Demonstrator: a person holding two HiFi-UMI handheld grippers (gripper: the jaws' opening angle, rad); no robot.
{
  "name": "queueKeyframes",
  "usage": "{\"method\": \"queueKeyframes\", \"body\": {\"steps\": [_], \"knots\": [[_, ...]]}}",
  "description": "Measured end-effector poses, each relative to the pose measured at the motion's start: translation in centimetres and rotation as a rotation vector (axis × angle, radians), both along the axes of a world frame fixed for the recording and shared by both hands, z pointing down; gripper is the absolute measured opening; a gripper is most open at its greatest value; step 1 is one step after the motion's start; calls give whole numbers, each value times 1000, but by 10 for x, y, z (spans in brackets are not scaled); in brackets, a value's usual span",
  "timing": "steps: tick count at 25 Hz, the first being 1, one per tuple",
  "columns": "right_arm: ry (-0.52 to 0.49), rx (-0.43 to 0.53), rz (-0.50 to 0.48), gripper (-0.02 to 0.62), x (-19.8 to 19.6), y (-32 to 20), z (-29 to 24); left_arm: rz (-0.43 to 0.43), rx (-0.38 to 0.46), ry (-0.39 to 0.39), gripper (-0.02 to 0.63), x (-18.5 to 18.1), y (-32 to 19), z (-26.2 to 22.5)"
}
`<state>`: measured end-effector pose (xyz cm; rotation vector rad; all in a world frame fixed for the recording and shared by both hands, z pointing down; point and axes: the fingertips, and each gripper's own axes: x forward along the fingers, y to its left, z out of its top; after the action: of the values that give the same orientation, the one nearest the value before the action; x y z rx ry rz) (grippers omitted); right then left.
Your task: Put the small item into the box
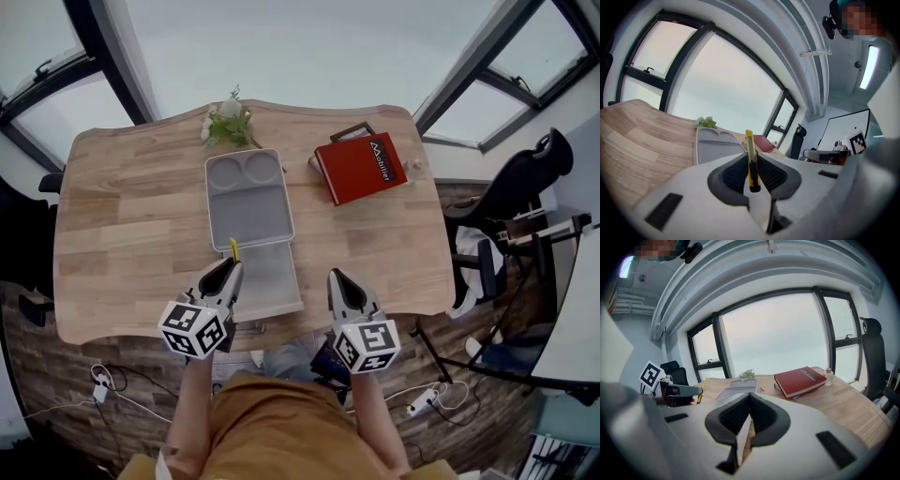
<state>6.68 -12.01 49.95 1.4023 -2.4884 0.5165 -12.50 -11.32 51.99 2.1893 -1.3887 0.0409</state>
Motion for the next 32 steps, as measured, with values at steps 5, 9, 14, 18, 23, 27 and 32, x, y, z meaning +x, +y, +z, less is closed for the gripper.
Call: {"method": "queueKeyframes", "body": {"steps": [5, 9, 14, 18, 23, 27, 32], "knots": [[5, -7, -6, 5, -1, -3, 4, 10, -37, -9, 61, 2, -2, 14], [9, -25, -15, 5, -2, -5, 12, 27, -65, -26, 61, 6, -2, 26], [28, -49, -33, 5, -5, -8, 24, 68, -96, -76, 61, 15, -1, 39], [30, -68, -42, 5, -8, -11, 33, 111, -131, -100, 61, 20, 1, 51], [34, -88, -51, 5, -10, -12, 44, 143, -162, -137, 61, 24, 3, 64], [39, -109, -55, 5, -12, -11, 54, 182, -190, -174, 61, 30, 4, 72], [39, -128, -54, 5, -11, -11, 62, 232, -241, -181, 61, 38, 5, 84]]}}
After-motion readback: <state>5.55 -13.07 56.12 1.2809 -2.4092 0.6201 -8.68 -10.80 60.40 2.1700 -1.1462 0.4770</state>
